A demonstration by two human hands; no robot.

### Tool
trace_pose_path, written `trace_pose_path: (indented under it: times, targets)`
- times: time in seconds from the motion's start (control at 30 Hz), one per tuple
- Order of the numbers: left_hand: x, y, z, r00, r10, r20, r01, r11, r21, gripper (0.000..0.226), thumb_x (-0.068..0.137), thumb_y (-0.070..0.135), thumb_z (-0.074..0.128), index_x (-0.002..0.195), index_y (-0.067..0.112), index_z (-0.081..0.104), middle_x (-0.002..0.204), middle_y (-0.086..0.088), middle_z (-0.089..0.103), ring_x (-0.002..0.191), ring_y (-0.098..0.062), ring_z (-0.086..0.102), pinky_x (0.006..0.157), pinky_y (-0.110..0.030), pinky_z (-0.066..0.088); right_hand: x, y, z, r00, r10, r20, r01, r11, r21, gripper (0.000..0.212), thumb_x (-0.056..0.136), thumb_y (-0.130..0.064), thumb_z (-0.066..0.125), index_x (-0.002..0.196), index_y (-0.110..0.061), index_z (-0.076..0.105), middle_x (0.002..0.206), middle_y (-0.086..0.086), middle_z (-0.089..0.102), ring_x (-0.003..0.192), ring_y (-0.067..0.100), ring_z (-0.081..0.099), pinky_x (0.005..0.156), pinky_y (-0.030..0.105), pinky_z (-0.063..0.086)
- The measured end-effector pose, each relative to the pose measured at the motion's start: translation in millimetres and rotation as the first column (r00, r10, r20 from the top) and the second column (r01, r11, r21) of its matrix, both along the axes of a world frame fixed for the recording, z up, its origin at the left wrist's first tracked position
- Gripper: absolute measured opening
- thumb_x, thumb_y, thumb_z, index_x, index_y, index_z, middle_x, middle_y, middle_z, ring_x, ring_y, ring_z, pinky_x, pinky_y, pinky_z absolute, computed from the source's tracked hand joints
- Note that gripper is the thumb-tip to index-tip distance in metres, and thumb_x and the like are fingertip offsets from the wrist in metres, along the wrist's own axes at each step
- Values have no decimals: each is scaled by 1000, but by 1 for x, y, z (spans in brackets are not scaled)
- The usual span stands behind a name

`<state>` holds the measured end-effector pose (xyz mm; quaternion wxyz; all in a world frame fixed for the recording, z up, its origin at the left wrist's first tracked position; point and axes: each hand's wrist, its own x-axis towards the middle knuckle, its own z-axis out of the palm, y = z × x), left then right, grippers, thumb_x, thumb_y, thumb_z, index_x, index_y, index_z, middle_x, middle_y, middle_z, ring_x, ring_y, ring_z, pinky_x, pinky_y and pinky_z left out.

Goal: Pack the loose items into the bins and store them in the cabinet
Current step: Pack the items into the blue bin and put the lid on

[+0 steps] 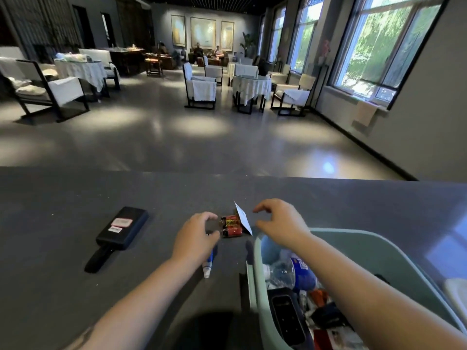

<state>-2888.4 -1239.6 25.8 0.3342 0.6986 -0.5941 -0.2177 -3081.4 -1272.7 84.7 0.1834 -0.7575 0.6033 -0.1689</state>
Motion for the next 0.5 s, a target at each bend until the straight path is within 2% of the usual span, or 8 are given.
trace_pose_path:
  times: [0.07,0.2,0.27,0.33,0.4,0.5]
  targets:
    - [-3,-20,-5,995,-67,79,62,996,62,43,79,23,67,121,26,57,124,4,57,113,-16,54,93,-34,46,12,-24,-8,999,-17,-40,21,995,96,33,83,-25,63,115,-26,64,123,-1,62,110,20,58,92,33,49]
    - [-11,-54,-20,965,-180,189,152,976,154,60,70,33,74,126,26,53,127,4,55,116,-20,53,95,-36,44,31,-67,-28,983,6,-184,41,966,254,41,80,-35,68,115,-16,60,113,4,64,99,24,62,80,33,52]
    - [-13,-69,-28,948,-220,228,181,967,180,66,66,38,74,127,26,52,127,3,54,117,-21,52,94,-36,44,38,-85,-37,962,28,-272,53,956,288,38,78,-45,69,95,-11,61,93,5,64,89,24,62,68,32,50]
    - [-14,-81,-37,931,-245,272,195,960,198,69,61,43,74,124,25,53,124,2,55,114,-22,53,91,-35,45,43,-98,-46,940,33,-338,77,949,306,47,74,-58,67,71,-14,50,71,2,55,71,21,57,51,28,39]
    - [-12,-89,-44,925,-255,282,201,958,205,69,56,46,74,119,25,54,119,3,57,109,-22,55,86,-34,46,47,-107,-53,927,17,-375,107,946,307,54,72,-65,66,65,-15,46,65,0,51,60,18,50,48,26,33]
    - [-10,-98,-52,925,-263,274,212,956,202,63,57,49,75,111,24,57,112,2,59,103,-22,56,84,-36,47,48,-111,-55,929,-3,-369,122,946,299,51,75,-61,67,66,-14,48,65,0,53,58,16,51,50,25,38]
